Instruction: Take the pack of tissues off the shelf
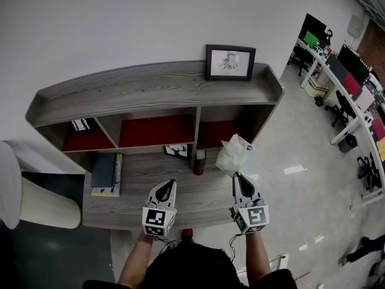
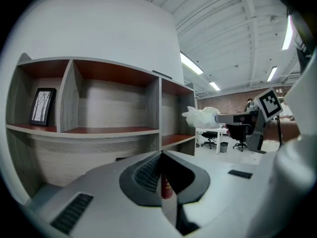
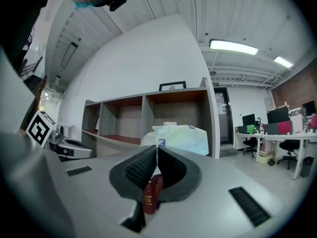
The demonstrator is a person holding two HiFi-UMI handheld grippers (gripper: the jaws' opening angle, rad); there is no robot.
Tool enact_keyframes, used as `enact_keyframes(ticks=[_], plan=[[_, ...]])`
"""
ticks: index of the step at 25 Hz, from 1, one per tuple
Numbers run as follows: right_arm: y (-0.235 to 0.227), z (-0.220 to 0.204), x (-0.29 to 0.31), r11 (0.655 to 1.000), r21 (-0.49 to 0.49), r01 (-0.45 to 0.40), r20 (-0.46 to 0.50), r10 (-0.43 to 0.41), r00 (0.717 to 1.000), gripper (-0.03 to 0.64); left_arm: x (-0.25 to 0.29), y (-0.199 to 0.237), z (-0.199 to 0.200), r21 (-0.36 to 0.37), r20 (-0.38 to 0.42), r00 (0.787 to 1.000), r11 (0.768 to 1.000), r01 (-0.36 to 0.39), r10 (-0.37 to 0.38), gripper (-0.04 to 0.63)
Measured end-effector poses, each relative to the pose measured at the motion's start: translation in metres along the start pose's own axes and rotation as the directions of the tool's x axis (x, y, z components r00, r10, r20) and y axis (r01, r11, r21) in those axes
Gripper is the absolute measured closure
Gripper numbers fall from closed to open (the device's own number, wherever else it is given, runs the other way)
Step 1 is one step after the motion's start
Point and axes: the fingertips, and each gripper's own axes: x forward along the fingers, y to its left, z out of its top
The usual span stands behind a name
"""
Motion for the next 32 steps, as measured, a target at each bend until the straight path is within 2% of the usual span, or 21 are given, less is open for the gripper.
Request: enact_keyframes(ticks=[9, 16, 25, 32], plan=[[0.061, -0.015, 0.003, 0.984, 0.066, -0.164, 0.004, 0.164, 0.986, 0.586, -0.017, 0.009, -0.016, -0.012, -0.028, 0.998, 0.998, -0.061, 0.061, 0.589], [0.107, -0.024, 0.023, 0.948, 0.072, -0.309, 0.0, 0.31, 0.951, 0.586, -0.043, 0.032, -0.025, -0.024, -0.045, 0.987, 0.988, -0.155, 0.154, 0.589], [0.185, -0.057, 0.048, 0.867, 0.052, -0.495, -0.049, 0.497, 0.866, 0.586, -0.083, 0.063, -0.057, -0.081, -0.102, 0.954, 0.953, -0.291, 0.282, 0.589], [0.248, -0.09, 0.064, 0.78, 0.075, -0.621, -0.089, 0.625, 0.775, 0.586, -0.114, 0.091, -0.091, -0.121, -0.157, 0.914, 0.911, -0.393, 0.374, 0.589]])
